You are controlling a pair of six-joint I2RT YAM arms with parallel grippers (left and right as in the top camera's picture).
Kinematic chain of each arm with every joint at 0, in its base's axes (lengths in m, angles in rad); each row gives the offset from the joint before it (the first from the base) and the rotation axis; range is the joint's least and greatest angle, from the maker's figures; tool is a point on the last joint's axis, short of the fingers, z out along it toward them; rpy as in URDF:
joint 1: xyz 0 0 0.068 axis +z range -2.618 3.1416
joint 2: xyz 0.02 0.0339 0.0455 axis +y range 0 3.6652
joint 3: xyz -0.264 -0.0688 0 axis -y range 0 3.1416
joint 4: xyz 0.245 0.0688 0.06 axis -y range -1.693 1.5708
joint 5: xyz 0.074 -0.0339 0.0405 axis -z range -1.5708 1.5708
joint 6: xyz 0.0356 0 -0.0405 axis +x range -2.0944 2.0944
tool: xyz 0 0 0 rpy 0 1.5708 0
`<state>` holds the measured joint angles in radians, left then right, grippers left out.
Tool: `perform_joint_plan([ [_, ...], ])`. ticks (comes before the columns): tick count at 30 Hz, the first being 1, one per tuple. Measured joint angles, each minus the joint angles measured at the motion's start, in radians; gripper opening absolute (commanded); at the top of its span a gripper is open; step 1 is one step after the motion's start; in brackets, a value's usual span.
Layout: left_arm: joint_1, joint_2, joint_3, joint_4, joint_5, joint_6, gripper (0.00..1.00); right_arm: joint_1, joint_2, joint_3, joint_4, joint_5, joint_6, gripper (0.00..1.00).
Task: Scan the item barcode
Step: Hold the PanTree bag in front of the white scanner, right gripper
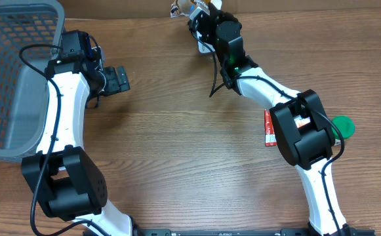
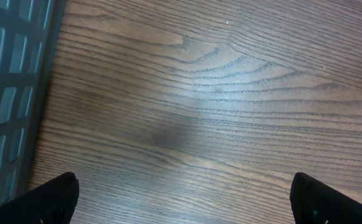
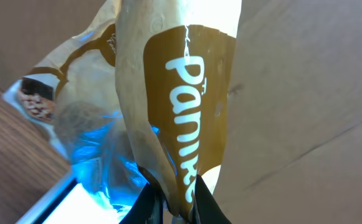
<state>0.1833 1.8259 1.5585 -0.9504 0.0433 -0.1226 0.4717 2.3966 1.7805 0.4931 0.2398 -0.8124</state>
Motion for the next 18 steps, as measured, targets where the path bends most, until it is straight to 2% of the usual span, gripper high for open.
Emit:
perform_joint_plan([
  [9,0.000,0.000,0.000,0.000,0.000,0.000,1.00,0.007,0.000,0.002,-0.134,0.010,0.114,0.04],
  [18,0.000,0.000,0.000,0.000,0.000,0.000,1.00,0.022,0.000,0.002,-0.126,0.021,0.143,0.04],
])
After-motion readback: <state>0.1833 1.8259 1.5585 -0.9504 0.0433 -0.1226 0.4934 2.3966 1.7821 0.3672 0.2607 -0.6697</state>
